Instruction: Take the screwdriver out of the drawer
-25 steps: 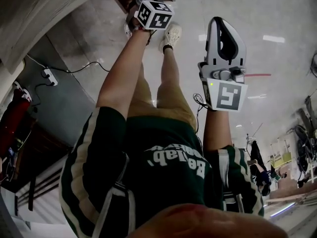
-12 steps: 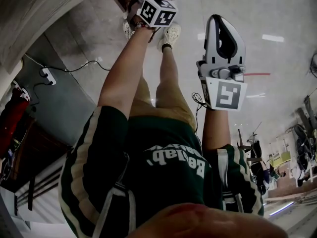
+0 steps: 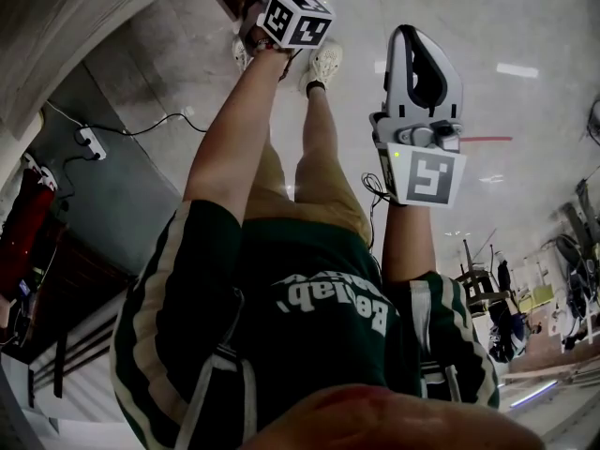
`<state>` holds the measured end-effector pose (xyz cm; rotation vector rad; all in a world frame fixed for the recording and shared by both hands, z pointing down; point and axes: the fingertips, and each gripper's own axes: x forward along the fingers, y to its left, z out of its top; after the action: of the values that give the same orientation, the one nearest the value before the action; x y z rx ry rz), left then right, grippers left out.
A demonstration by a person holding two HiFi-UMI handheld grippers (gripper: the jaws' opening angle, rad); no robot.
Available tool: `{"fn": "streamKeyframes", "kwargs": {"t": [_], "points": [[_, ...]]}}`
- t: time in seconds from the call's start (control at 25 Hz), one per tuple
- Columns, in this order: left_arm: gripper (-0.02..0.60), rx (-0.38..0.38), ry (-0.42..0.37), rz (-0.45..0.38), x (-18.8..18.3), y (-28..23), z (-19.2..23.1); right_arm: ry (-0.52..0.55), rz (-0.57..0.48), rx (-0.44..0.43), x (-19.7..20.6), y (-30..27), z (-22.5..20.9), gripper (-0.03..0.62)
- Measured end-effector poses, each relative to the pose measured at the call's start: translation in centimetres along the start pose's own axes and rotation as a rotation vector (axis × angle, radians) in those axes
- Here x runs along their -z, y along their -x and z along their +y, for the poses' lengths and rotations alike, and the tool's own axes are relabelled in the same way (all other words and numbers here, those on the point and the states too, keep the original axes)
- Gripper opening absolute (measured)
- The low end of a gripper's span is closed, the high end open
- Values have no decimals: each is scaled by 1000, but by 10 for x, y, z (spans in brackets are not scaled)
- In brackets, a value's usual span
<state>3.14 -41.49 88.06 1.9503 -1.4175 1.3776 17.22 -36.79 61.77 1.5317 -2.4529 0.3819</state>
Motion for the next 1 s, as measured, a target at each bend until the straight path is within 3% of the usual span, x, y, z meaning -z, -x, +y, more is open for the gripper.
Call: {"fn": "streamKeyframes", "kwargs": {"t": [0.4,0.64,1.0], "points": [[75,16,14,-34,-10,13,-5,9,-9,-1,-5,3,0,35],[75,10,10,-81,-12,38,4,23,-141,-9,-18,10,6,35],[75,15,12,-150,-9,92,8,4,-92,10,-32,26,18,35]]}}
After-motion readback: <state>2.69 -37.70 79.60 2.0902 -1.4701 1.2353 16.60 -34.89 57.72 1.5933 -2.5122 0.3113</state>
